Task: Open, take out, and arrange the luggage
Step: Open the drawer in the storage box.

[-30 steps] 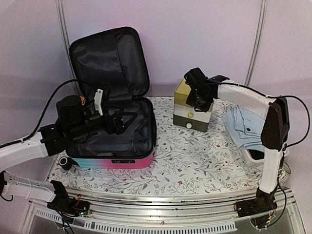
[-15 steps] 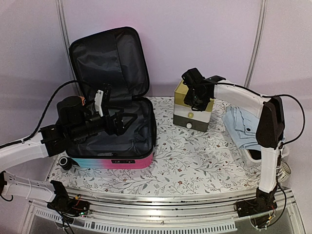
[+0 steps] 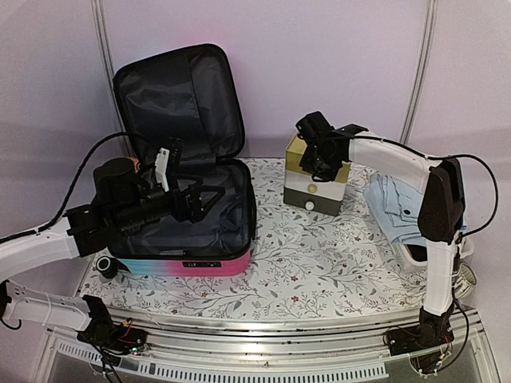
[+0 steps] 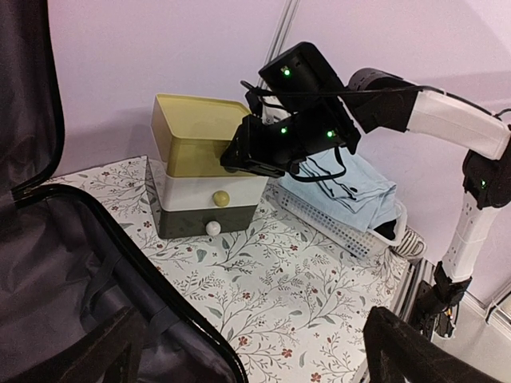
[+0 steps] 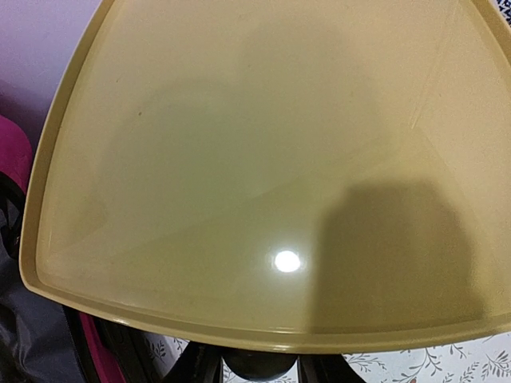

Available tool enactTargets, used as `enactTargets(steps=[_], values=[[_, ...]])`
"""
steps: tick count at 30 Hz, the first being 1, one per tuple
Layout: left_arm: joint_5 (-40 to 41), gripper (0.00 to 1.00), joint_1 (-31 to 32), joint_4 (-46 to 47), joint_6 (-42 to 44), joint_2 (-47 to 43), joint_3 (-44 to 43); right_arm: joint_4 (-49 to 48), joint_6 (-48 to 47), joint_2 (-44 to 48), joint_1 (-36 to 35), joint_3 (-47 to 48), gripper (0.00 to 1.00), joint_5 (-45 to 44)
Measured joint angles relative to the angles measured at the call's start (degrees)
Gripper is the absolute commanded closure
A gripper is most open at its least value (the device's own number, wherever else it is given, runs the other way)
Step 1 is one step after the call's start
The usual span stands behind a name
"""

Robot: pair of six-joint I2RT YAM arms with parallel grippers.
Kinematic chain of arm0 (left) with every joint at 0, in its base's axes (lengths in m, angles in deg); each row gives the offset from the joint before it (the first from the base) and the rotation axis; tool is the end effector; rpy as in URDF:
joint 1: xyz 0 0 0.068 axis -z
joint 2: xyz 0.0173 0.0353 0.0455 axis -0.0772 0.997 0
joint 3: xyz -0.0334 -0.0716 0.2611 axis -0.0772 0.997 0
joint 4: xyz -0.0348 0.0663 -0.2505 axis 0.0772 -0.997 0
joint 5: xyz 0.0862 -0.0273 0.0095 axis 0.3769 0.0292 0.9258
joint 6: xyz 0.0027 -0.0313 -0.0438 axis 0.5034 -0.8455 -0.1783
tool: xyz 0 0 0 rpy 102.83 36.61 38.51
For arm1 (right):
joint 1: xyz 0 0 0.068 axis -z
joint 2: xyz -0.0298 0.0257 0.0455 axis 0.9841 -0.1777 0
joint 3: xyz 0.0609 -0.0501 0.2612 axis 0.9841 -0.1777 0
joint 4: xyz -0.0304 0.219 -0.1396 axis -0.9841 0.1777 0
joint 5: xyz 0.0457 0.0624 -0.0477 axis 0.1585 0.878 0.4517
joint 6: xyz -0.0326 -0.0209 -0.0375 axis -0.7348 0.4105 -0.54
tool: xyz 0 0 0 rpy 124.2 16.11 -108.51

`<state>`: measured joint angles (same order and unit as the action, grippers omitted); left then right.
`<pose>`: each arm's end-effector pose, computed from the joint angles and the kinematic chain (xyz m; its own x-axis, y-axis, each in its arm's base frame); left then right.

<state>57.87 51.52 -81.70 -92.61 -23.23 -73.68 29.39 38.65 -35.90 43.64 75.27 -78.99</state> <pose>0.1631 -0.1792 0.3256 -0.3454 -0.1323 -0.9291 0.7017 0.6210 -0.3493 0.3780 0.2564 0.2882 -0.6468 0.4012 -0.6486 0.3140 0.9151 0.2529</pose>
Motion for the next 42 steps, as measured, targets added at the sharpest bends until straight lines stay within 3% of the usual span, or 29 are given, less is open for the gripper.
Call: enactTargets(steps=[13, 25, 34, 37, 42], values=[[-0.02, 0.02, 0.00, 0.02, -0.02, -0.15, 0.11, -0.87, 2.40, 1.66, -2.32, -2.82, 0.70, -2.14], [-0.07, 0.02, 0.00, 0.02, -0.07, -0.15, 0.11, 0.76, 9.55, 6.97, -10.51, -10.12, 0.69, -4.46], [0.00, 0.02, 0.00, 0.00, -0.07, -0.15, 0.11, 0.63, 13.09, 9.55, -12.55, -13.53, 0.69, -4.87], [0.07, 0.02, 0.00, -0.04, -0.07, -0.15, 0.11, 0.00, 13.68, 10.99, -12.98, -15.43, 0.61, -4.74], [0.31, 0.02, 0.00, -0.07, -0.07, -0.15, 0.11, -0.20, 14.78, 12.31, -13.79, -17.33, 0.31, -3.82]])
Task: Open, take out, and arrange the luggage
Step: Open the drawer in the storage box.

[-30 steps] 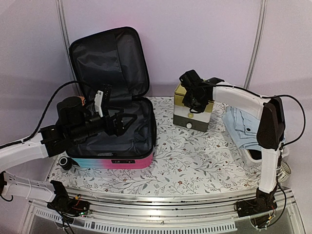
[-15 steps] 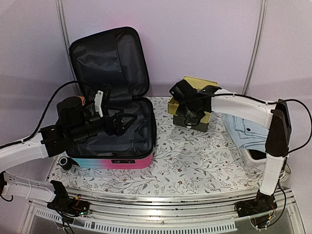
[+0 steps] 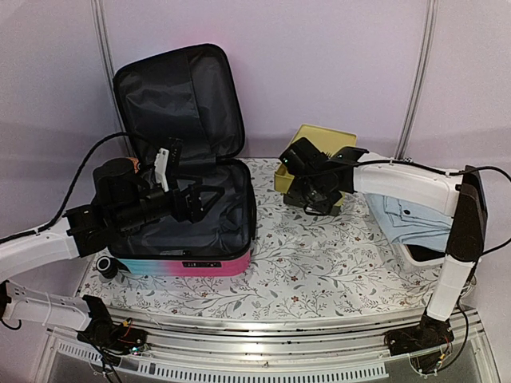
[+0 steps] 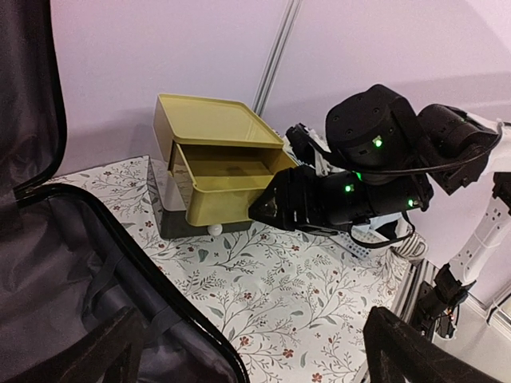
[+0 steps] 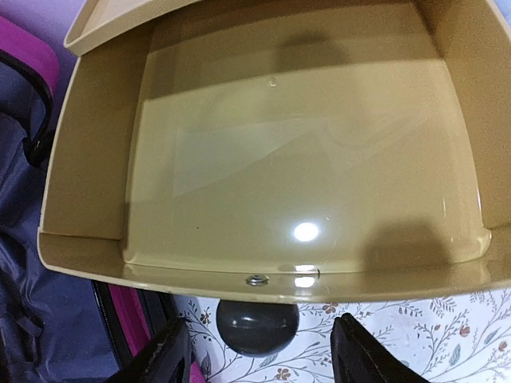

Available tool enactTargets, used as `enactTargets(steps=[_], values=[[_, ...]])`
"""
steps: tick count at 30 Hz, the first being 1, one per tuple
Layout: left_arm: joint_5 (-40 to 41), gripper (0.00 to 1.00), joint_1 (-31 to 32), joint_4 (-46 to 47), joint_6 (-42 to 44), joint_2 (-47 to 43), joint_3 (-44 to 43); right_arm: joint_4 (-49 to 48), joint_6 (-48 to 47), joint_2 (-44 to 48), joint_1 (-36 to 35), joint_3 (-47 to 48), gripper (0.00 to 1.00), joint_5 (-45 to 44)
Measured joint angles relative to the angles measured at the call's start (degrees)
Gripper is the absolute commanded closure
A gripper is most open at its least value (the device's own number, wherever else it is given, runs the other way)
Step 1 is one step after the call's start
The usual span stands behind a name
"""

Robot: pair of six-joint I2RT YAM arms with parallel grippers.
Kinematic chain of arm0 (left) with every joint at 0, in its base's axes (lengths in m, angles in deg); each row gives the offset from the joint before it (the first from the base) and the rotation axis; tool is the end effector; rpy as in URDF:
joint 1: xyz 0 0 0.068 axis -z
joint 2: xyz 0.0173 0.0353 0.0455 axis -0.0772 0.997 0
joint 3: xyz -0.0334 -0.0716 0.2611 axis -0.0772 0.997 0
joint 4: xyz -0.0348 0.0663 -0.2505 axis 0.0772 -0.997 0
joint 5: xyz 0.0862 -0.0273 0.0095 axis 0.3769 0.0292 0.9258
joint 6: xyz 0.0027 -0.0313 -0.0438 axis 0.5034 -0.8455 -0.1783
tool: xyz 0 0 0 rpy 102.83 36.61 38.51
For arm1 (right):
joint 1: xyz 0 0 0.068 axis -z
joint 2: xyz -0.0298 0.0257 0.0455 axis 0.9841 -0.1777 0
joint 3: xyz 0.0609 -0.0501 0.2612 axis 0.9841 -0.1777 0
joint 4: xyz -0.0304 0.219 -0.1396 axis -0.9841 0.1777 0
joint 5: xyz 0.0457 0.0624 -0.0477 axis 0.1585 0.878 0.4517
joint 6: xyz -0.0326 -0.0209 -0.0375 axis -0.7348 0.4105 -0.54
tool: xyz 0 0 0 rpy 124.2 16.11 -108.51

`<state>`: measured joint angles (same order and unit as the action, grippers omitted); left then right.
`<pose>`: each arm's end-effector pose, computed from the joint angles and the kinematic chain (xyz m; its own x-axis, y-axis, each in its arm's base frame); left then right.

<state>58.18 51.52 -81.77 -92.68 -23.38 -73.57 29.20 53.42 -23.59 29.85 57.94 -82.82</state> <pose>0.1629 -0.1786 0.3253 -0.3455 -0.1341 -0.9288 0.6979 0.6249 -0.3498 0.2693 0.2923 0.2827 -0.6675 0.4406 -0.6003 0.3064 0.8973 0.3179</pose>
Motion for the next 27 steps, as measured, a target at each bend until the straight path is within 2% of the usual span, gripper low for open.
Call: enactTargets(steps=[8, 16, 22, 27], values=[[0.74, 0.02, 0.00, -0.61, 0.31, 0.00, 0.00, -2.27, -2.45, 3.45, -0.50, -3.69, 0.01, 0.66], [3.63, 0.02, 0.00, -2.54, 1.81, -0.28, 0.00, -7.96, -6.75, 13.27, -2.36, -12.28, 0.01, 6.71], [7.61, 0.02, -1.01, -8.04, 2.16, -0.31, -0.85, -15.26, -15.41, 21.35, -3.72, -19.82, 0.01, 15.17], [5.70, 0.02, -9.31, -16.39, 2.43, 3.13, -6.51, -22.05, -29.00, 27.71, -3.72, -21.70, 0.01, 22.82]])
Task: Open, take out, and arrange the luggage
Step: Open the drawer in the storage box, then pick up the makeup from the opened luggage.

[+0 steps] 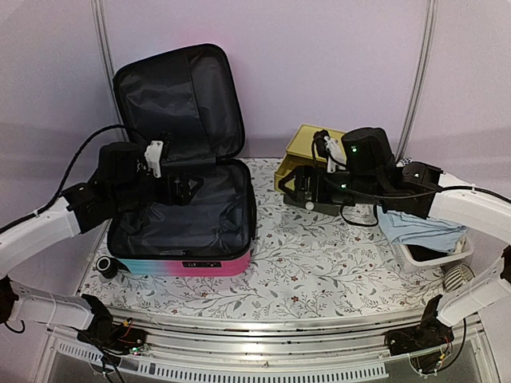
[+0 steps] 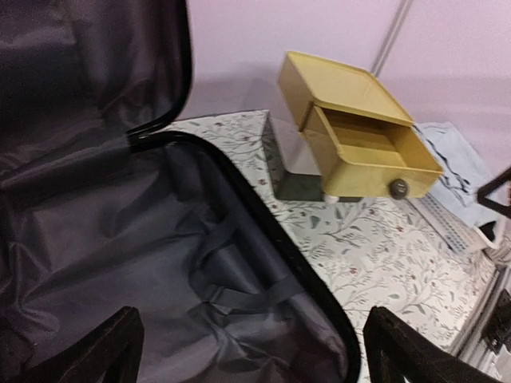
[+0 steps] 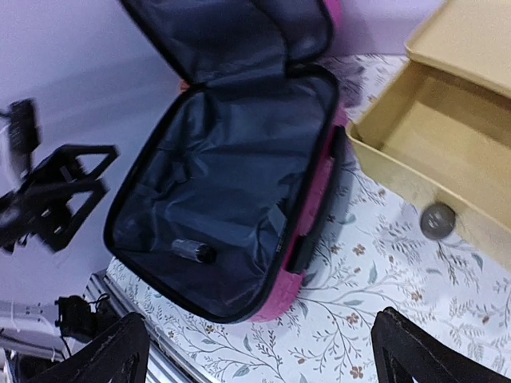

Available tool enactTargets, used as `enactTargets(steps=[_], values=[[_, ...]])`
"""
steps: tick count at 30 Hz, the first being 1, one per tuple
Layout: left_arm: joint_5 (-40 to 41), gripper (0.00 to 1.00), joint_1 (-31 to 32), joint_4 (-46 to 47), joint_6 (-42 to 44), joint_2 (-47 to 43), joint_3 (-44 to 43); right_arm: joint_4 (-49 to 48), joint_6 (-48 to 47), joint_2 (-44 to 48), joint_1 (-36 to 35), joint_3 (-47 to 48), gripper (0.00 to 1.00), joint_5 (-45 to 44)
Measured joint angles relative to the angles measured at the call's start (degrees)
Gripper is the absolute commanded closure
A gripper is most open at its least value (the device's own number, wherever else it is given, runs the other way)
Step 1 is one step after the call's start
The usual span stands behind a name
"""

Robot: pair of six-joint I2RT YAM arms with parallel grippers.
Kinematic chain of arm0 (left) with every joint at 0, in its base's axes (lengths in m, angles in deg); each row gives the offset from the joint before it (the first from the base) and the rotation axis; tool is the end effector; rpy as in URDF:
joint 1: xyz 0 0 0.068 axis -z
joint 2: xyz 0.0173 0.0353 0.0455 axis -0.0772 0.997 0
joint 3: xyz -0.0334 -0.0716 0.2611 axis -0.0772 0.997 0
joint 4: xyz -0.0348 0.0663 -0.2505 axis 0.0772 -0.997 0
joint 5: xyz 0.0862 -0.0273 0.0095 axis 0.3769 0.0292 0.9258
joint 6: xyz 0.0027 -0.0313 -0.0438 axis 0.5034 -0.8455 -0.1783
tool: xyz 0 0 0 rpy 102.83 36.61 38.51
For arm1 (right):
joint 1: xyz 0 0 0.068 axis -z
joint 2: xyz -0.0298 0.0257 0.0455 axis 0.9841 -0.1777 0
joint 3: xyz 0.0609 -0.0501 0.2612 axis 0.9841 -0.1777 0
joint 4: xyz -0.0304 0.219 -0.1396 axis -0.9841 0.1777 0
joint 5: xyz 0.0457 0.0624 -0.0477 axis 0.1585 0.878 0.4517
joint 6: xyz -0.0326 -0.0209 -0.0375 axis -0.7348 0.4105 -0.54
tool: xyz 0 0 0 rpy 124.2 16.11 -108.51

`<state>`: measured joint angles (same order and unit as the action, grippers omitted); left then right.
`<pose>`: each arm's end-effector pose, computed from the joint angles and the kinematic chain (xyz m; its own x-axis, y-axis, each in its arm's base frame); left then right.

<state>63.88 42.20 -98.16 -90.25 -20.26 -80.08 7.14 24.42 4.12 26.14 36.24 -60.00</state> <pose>0.1967 -0.1509 0.3234 -0.4366 -0.0472 -0.8984 0.4754 0.8357 -0.2750 0.1863 0.2454 0.3464 -0.6824 0.0948 -0.7248 -0.4006 0.7809 0.4792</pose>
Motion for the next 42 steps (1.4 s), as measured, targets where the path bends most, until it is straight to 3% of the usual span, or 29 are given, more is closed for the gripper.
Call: enactTargets(steps=[5, 10, 14, 22, 32, 37, 42], values=[[-3.39, 0.02, -7.06, -9.05, 4.74, 7.63, -7.45, -3.91, -14.45, 0.52, 0.00, 2.69, 0.01, 6.49], [-7.19, 0.02, -6.80, -15.56, 10.23, 14.49, -9.27, -5.20, -23.61, -0.76, 0.00, 4.02, 0.01, 7.85], [-8.92, 0.02, -4.83, -17.92, 13.49, 14.12, -6.32, -5.60, -28.13, -0.96, 0.00, 3.89, 0.01, 6.91], [-7.52, 0.02, 3.54, -18.29, 17.25, 9.03, -1.46, -6.71, -30.10, 3.19, 2.60, -2.10, 0.01, 6.62], [-6.19, 0.02, 4.57, -11.98, 27.65, 6.95, 0.15, -14.19, -30.60, 8.57, 12.48, -7.58, 0.01, 10.08], [-7.02, 0.02, 1.42, -10.99, 32.70, 10.84, 0.07, -21.53, -31.21, 7.37, 21.18, -10.32, 0.01, 12.70], [-12.20, 0.02, -7.85, -13.07, 37.40, 16.83, -2.54, -29.70, -32.24, 4.48, 25.73, -10.32, 0.01, 14.82]])
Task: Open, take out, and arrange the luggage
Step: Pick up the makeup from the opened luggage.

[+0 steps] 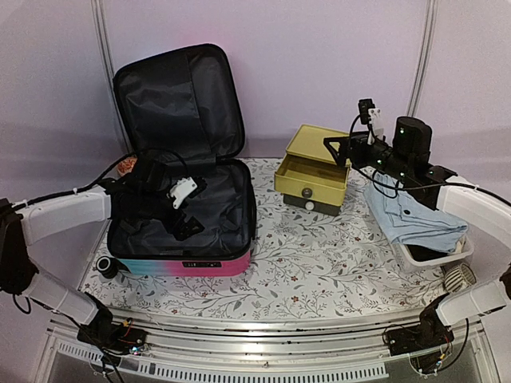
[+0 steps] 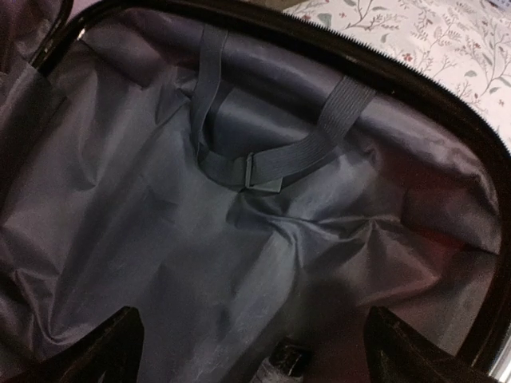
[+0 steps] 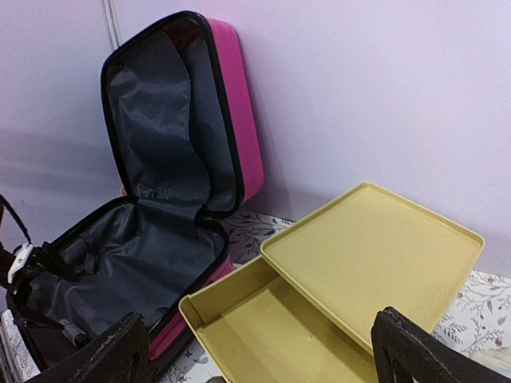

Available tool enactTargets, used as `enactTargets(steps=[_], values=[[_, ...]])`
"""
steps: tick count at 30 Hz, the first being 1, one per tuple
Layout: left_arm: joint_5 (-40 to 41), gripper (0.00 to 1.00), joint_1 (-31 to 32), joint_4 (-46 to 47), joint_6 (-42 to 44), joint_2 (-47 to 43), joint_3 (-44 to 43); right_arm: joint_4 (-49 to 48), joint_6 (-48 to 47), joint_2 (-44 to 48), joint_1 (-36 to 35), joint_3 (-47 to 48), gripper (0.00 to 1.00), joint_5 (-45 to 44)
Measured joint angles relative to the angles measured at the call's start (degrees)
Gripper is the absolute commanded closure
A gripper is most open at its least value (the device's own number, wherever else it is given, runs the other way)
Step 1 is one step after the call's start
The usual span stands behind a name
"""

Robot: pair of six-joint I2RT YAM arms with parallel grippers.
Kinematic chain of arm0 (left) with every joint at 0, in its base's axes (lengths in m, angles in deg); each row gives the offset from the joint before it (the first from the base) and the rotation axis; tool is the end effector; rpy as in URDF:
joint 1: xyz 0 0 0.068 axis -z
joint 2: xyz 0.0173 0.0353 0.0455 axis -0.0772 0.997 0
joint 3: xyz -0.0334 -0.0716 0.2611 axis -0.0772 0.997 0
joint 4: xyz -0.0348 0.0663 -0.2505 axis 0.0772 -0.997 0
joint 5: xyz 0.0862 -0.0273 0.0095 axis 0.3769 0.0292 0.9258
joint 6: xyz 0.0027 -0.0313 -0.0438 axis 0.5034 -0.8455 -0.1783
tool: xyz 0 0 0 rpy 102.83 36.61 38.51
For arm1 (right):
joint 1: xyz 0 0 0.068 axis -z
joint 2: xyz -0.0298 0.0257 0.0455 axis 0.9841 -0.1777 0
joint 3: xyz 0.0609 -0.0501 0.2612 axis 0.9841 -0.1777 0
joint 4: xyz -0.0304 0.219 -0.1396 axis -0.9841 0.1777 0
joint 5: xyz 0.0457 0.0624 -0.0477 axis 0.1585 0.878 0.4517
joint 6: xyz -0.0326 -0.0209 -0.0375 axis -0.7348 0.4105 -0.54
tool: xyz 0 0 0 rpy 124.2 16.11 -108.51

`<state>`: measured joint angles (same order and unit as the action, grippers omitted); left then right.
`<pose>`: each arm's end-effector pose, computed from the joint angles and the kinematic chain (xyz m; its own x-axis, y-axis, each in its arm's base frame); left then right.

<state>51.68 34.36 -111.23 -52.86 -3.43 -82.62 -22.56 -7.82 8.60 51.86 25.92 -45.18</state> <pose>0.2459 -0.1489 0.2448 -0.4009 0.6125 -0.6813 0.7745 0.6238 0.1050 0.2663 0.1463 0.3585 -0.1474 0.0272 -0.9887 -0.5684 0.8157 0.1072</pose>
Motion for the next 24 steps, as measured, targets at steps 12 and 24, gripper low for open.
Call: enactTargets(steps=[12, 24], values=[[-1.07, 0.18, -0.87, -6.38, 3.63, 9.40, -3.04, -1.84, -2.21, -2.21, -0.22, 0.24, 0.06, 4.94], [1.88, 0.19, 2.95, -7.65, -2.12, 9.05, -0.96, 4.94, -6.23, -3.13, -0.22, 3.08, 0.08, 1.99]])
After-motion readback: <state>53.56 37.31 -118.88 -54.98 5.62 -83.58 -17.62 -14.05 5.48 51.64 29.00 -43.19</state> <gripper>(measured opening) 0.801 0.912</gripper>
